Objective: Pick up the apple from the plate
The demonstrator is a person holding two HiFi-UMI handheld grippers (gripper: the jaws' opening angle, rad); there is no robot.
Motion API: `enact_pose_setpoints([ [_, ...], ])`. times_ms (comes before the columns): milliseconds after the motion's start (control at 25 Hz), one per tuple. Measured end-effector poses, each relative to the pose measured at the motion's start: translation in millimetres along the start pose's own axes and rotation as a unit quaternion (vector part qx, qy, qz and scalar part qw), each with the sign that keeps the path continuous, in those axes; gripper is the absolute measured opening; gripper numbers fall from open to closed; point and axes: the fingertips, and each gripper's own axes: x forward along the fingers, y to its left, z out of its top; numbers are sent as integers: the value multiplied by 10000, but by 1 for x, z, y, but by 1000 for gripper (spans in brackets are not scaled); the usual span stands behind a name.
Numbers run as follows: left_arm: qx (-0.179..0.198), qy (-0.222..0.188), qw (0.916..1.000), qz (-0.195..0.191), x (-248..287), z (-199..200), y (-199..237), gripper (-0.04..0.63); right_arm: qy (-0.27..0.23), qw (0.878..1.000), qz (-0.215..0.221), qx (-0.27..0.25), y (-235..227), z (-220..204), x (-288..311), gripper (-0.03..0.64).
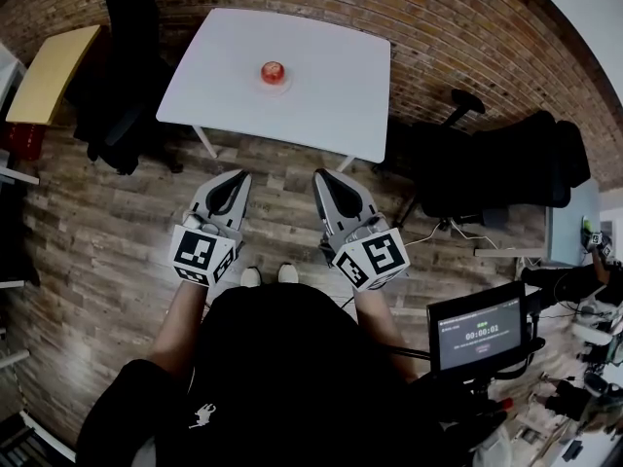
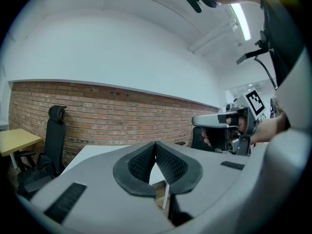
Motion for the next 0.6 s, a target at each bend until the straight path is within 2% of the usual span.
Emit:
enact_pose_setpoints([
  [600, 49, 194, 9998, 99, 17, -3, -39, 6, -22, 9998, -3, 187, -32, -1, -35, 2],
])
